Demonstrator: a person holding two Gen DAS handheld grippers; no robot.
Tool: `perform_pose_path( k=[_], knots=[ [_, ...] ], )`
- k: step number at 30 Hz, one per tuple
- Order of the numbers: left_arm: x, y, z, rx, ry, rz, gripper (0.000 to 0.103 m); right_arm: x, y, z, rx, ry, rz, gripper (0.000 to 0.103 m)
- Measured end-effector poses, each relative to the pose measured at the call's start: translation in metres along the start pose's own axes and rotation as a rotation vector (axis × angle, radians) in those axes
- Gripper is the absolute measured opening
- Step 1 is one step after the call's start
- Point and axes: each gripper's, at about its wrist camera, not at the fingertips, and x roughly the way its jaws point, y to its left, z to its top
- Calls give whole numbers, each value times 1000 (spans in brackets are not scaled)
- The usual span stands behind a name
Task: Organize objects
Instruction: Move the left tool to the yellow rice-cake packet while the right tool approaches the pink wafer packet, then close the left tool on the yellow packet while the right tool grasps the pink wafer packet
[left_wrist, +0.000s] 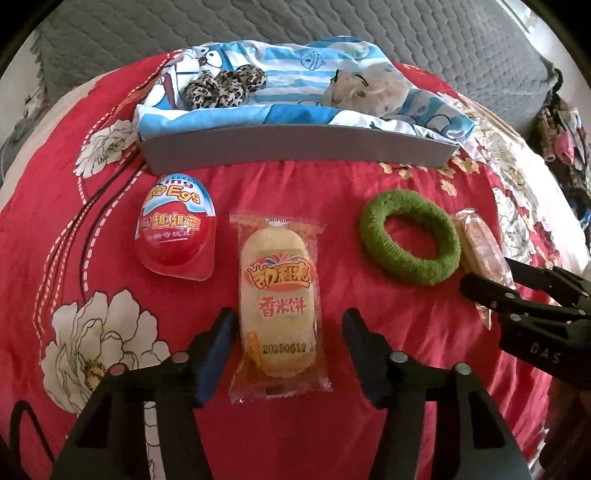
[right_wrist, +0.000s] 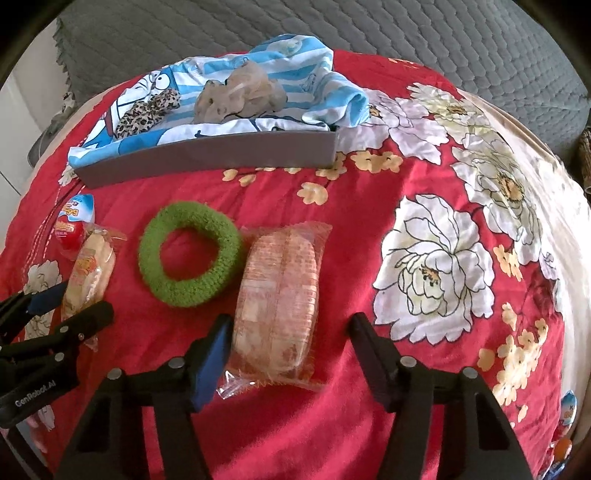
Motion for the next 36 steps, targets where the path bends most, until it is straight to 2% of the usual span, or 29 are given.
perform_pose_path(
  k=[3,7,17,29,36],
  knots=[
    [3,4,0,-7,20,-1,45,1,-1,1,3,2,6,60],
    [4,6,1,-14,32,-17,41,1,-1,1,5,4,15,57],
    [2,6,3,-11,48,-66,39,-4,-7,1,23,1,41,42],
    [-2,6,2,-3,61,-41,39,-17,-12,-4,2,-18,64,39],
    [-10,3,4,21,41,-41,39,-22,-13,-6,10,-25,70,39]
  ],
)
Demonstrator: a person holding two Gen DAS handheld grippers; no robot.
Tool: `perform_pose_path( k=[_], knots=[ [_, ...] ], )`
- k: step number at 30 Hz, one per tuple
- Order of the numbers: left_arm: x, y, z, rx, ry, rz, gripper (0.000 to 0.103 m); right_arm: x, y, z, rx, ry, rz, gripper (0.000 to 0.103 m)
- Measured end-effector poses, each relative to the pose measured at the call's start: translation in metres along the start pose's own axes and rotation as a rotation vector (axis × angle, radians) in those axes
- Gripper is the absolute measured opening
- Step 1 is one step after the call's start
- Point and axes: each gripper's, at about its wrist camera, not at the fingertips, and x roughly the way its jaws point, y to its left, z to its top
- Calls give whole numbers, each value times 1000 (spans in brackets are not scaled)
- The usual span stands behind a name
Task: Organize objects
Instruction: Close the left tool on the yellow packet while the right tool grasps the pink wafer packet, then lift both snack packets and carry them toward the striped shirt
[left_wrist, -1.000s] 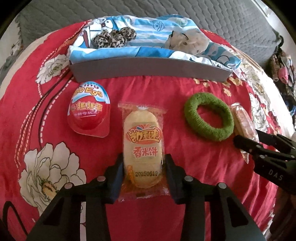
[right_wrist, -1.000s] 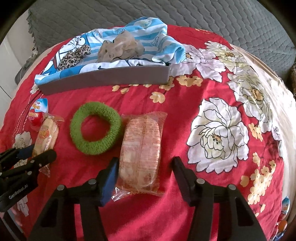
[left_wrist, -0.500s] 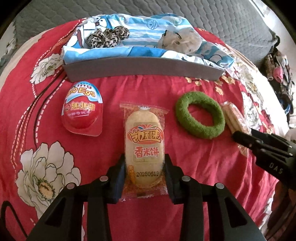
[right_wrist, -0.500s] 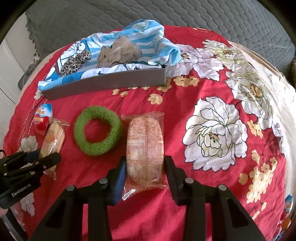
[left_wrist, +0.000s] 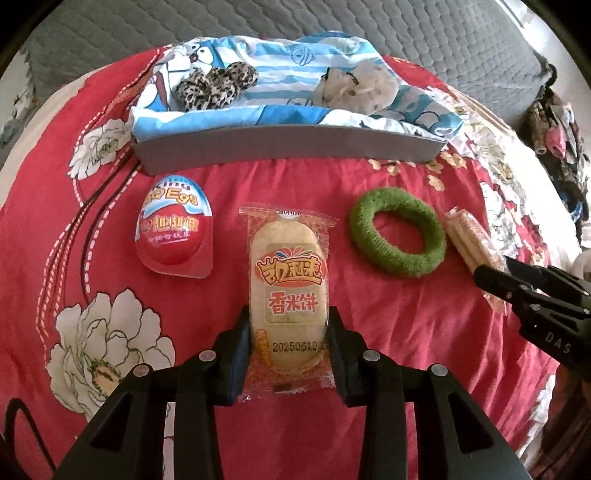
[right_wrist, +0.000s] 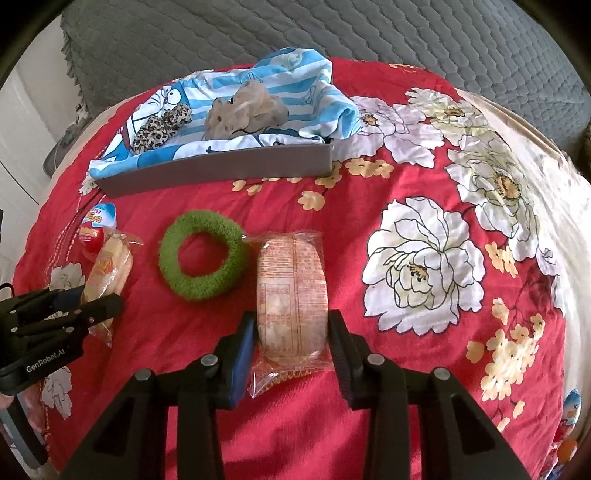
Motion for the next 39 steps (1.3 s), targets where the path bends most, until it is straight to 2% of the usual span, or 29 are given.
perform_pose_path(
  k=[11,22,39],
  knots=[
    [-9,-2,1,20,-23,7,39,-8,2,-7,2,-6,24,38],
    [-17,-2,-3,55,-15,21,39,-26,17,-12,-3,-39,97,38],
    [-36,9,9,5,-82,78,39,-36,37,-1,-5,-79,124,38]
  ],
)
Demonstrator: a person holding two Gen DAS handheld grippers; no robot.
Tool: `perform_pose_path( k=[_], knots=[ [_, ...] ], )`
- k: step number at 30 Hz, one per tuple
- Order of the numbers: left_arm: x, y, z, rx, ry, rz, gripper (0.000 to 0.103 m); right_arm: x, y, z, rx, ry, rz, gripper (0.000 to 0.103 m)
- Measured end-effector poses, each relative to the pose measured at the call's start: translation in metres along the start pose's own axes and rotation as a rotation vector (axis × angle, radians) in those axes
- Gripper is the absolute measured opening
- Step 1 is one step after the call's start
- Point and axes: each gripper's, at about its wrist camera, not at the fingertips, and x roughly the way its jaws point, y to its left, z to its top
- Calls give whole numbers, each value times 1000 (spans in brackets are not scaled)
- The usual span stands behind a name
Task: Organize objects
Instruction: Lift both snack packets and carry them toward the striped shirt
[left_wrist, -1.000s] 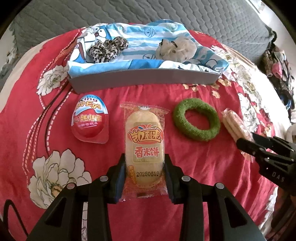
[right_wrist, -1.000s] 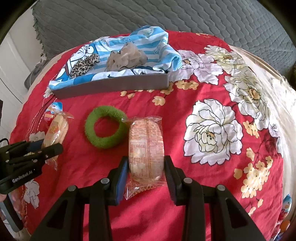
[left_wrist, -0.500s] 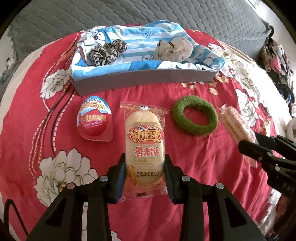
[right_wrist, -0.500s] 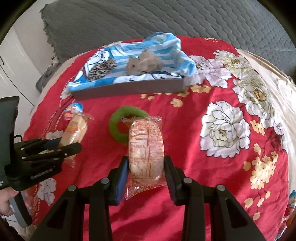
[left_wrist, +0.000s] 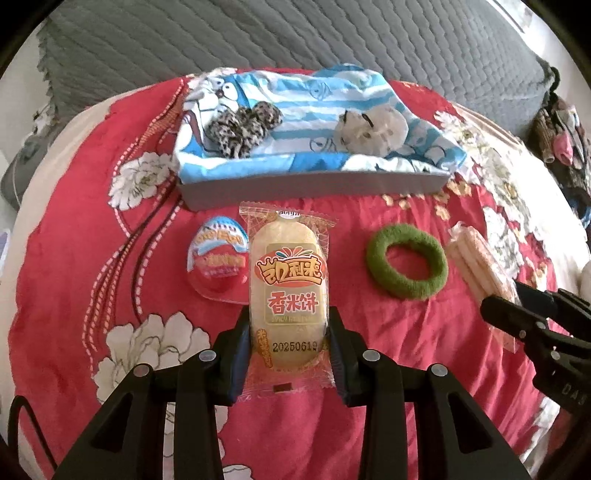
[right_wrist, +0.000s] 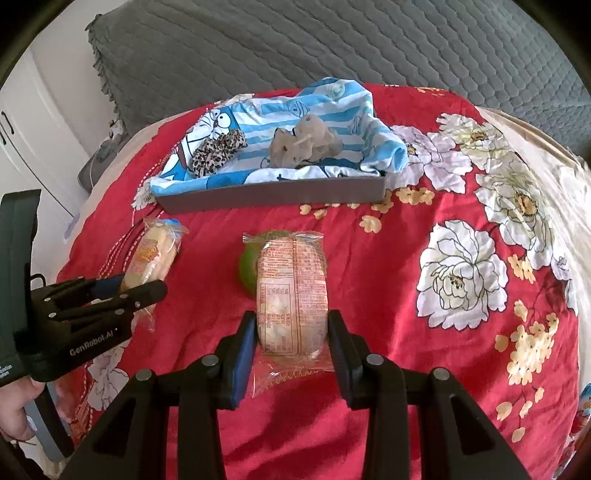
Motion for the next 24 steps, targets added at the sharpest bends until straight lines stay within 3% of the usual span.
perform_pose_path(
  k=[16,24],
  knots=[
    [-33,7,29,-10,-57,62,39,-23,10,22,-43,-63,-20,38],
    [-61,4,44,38,-84,67,39,-39,19,38,-51,-93,-21,38]
  ],
)
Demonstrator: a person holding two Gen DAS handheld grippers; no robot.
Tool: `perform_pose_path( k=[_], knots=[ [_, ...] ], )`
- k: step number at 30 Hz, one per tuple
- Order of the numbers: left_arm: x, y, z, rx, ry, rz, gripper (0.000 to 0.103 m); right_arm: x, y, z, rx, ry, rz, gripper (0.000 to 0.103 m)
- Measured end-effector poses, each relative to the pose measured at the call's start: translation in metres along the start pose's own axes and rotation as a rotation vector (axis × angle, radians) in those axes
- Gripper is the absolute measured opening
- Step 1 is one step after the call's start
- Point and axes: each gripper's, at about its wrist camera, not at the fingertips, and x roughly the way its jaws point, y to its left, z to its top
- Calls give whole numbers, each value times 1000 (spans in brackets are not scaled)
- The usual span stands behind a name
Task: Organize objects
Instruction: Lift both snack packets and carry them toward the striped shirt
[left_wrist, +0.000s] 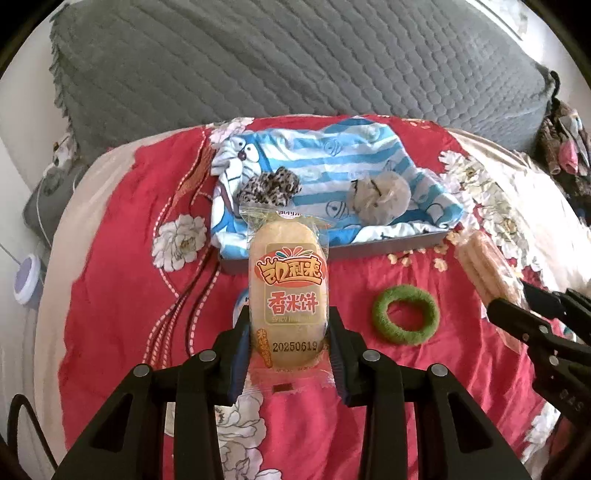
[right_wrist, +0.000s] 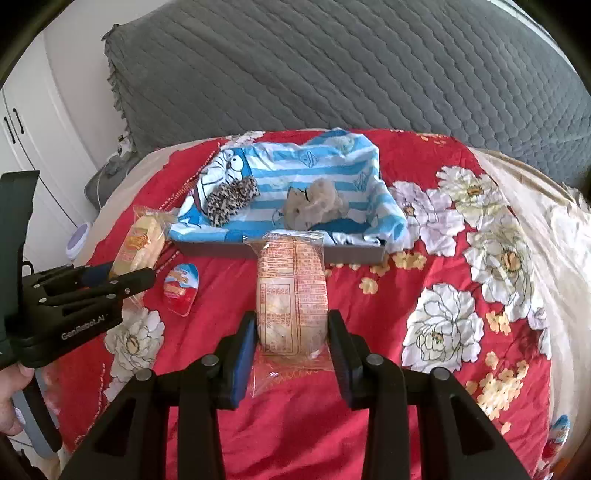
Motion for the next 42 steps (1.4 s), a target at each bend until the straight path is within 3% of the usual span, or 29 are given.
perform_pose_path(
  k=[8,14,25,33,42],
  knots=[
    [-25,-9,22,89,-36,2,39,-18,9,31,-50,-5,-32,38],
    [-34,-7,36,86,-57,20,39,-37,20,61,-105,-10,-71,38],
    [-49,14,66,41,-89,16,39,-59,36,113,-95,7,-110,38],
    [-64,33,82,-22,-128,35,39,-65,50,127,-24,-80,-67,38],
    [-73,47,105,-69,-183,46,39,-76,78,136,-140,-201,-78,38]
  ],
)
